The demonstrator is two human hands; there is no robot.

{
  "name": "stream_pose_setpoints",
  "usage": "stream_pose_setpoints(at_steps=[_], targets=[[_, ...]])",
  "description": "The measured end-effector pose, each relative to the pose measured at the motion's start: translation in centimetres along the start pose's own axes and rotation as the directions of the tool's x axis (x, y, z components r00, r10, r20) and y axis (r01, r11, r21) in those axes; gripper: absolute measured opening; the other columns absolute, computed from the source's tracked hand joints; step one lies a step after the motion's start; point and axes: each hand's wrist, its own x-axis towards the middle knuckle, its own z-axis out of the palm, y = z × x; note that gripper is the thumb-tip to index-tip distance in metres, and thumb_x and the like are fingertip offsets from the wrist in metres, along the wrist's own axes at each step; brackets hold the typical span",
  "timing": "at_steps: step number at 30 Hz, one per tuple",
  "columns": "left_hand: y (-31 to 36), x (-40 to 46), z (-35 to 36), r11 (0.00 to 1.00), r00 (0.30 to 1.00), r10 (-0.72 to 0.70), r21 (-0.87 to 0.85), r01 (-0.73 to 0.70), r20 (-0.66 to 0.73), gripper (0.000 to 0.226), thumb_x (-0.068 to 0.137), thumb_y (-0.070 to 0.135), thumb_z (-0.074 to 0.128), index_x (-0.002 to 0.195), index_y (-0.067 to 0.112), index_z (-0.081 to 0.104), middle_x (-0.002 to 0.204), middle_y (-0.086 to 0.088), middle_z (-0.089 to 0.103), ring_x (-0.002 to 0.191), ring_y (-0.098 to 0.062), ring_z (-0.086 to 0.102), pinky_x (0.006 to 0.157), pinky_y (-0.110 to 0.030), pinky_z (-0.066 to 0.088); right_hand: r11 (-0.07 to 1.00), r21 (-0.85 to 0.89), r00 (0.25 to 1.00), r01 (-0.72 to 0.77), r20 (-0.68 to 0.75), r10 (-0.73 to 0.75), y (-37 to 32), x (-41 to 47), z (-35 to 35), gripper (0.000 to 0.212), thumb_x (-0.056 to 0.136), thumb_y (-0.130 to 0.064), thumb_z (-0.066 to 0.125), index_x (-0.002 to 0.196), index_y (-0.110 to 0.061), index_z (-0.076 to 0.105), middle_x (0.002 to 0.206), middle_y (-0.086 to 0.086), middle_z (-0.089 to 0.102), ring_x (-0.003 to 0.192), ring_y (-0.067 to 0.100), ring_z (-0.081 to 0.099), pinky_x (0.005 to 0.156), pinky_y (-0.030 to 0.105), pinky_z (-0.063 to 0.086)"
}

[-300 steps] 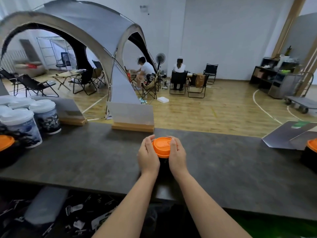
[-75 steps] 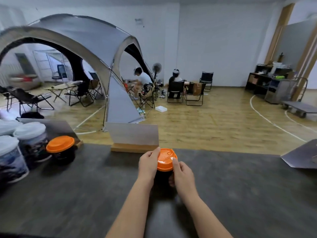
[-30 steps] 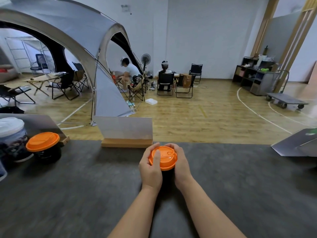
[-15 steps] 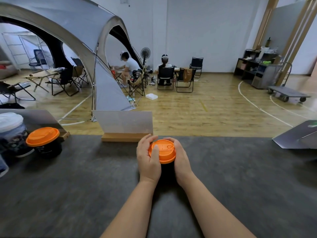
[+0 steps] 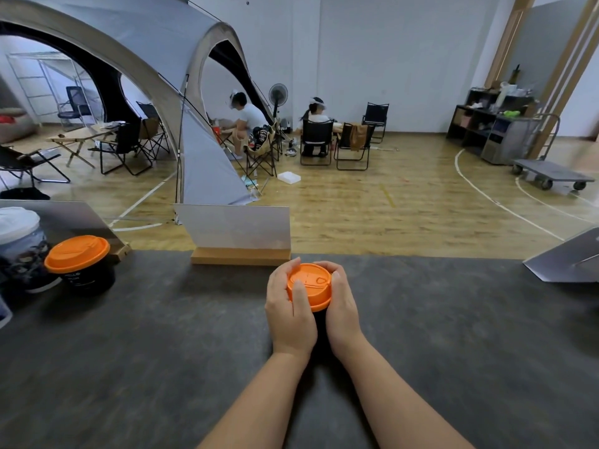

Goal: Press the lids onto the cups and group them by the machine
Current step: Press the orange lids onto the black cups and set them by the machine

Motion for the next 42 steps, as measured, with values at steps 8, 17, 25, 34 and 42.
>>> stream_pose_setpoints(at_steps=[8, 17, 25, 34, 42], targets=[[-0.28, 0.23, 0.09, 0.997, 0.995, -0.054, -0.057, 0.050, -0.082, 0.043, 0.096, 0.041, 0.031, 0.129, 0.025, 0.053, 0.125, 0.007, 0.059, 0.115, -0.007, 0.056, 0.096, -0.034, 0.051, 1.000, -0.006, 0.998, -0.015, -0.061, 0.015, 0.06, 0.10, 0.14, 0.028, 0.106, -0.026, 0.029, 0.111, -0.025, 0.057, 0.112, -0.002, 0.063, 0.102, 0.016, 0.063, 0.078, 0.023, 0.055], [-0.14, 0.22, 0.01, 0.992, 0.993, -0.092, -0.093, 0.086, -0.071, 0.044, 0.096, 0.043, 0.026, 0.116, 0.027, 0.062, 0.113, 0.010, 0.065, 0.104, -0.004, 0.061, 0.086, -0.025, 0.053, 0.995, -0.092, 0.999, 0.027, -0.032, -0.030, 0.39, 0.46, -0.26, 0.031, 0.107, -0.014, 0.026, 0.117, -0.016, 0.055, 0.114, -0.002, 0.060, 0.099, 0.005, 0.060, 0.079, 0.015, 0.050], [0.21, 0.13, -0.29, 0.999, 0.988, -0.040, 0.001, 0.041, -0.152, 0.036, 0.099, 0.036, 0.028, 0.119, 0.025, 0.055, 0.112, 0.007, 0.061, 0.103, -0.008, 0.060, 0.087, -0.026, 0.050, 0.998, -0.051, 0.997, 0.034, -0.060, -0.037, 0.64, -0.02, 0.05, 0.024, 0.105, -0.025, 0.030, 0.110, -0.024, 0.053, 0.112, 0.002, 0.061, 0.103, 0.015, 0.060, 0.085, 0.023, 0.051], [-0.39, 0.12, -0.07, 0.996, 0.989, -0.072, -0.060, 0.065, -0.126, 0.049, 0.098, 0.040, 0.026, 0.122, 0.020, 0.064, 0.116, 0.004, 0.067, 0.108, -0.011, 0.063, 0.092, -0.037, 0.054, 0.991, -0.116, 0.998, 0.059, 0.007, -0.059, 0.65, -0.38, -0.07, 0.031, 0.107, -0.020, 0.024, 0.126, -0.023, 0.049, 0.121, -0.004, 0.056, 0.107, 0.000, 0.056, 0.081, 0.007, 0.043], [0.15, 0.04, -0.18, 0.997, 0.992, -0.069, -0.042, 0.064, -0.105, 0.042, 0.098, 0.039, 0.025, 0.118, 0.027, 0.060, 0.108, 0.023, 0.060, 0.103, 0.002, 0.060, 0.086, -0.021, 0.051, 0.984, -0.161, 0.997, 0.080, 0.009, -0.079, 0.88, -0.28, 0.10, 0.030, 0.107, -0.021, 0.023, 0.126, -0.026, 0.045, 0.124, -0.001, 0.052, 0.109, 0.004, 0.053, 0.081, 0.005, 0.044]])
